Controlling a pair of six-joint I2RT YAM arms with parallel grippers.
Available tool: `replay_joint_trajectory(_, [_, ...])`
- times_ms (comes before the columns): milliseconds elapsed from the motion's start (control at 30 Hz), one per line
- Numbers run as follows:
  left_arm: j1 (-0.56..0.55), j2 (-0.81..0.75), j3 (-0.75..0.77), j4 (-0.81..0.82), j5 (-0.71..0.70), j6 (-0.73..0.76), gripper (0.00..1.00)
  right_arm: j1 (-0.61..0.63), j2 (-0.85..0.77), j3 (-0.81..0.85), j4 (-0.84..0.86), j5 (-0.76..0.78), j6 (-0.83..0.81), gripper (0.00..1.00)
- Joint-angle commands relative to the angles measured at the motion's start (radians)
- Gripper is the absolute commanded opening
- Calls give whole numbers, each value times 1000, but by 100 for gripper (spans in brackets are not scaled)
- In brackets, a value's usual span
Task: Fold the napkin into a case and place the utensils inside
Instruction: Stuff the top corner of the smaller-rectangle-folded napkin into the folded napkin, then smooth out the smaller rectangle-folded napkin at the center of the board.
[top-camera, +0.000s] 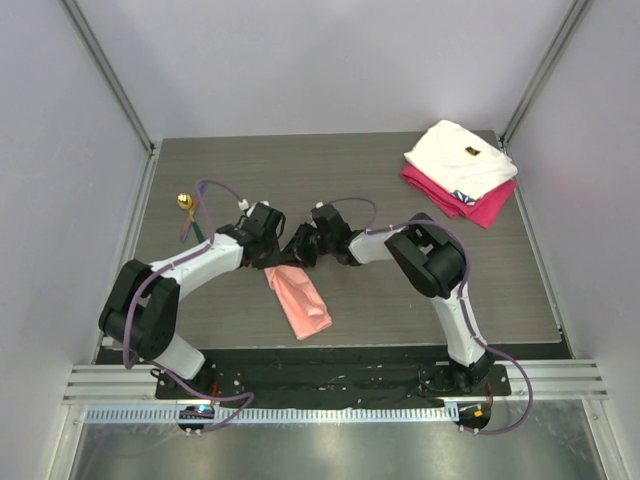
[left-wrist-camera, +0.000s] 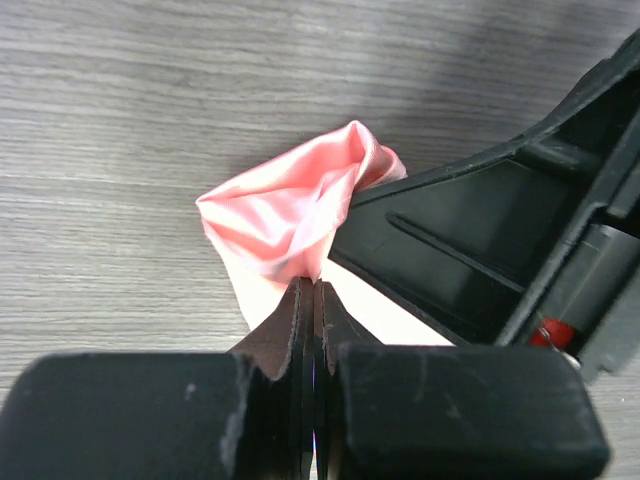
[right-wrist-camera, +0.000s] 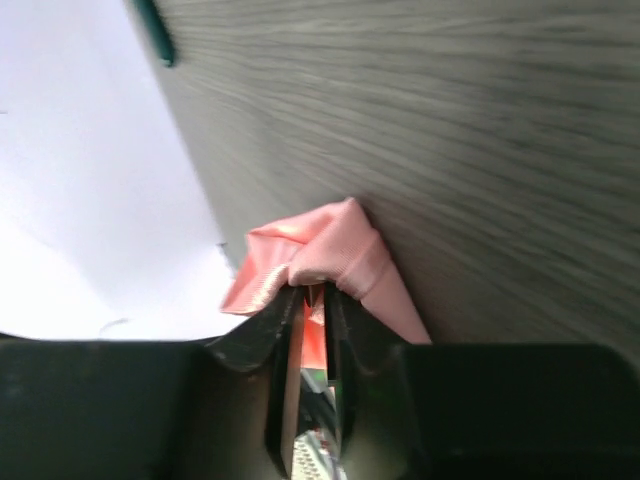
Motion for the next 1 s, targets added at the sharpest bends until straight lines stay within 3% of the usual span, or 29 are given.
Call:
replay_joint_trajectory(0, [-5, -14, -7, -30, 21, -19, 0, -10, -55, 26, -100, 42, -158, 26])
replay_joint_trajectory(467, [14, -31, 5, -31, 17, -17, 0, -8, -159, -2, -230, -31, -327, 39])
replay_joint_trajectory(700, [22, -34, 4, -33, 30, -14, 0, -4, -248, 68, -544, 0, -629, 48])
replay_joint_trajectory(833, [26, -42, -2, -30, 43, -14, 0, 22, -289, 87, -678, 80, -866, 49])
replay_joint_trajectory(967, [28, -40, -11, -11, 64, -25, 0, 82, -302, 102, -746, 188, -990, 49])
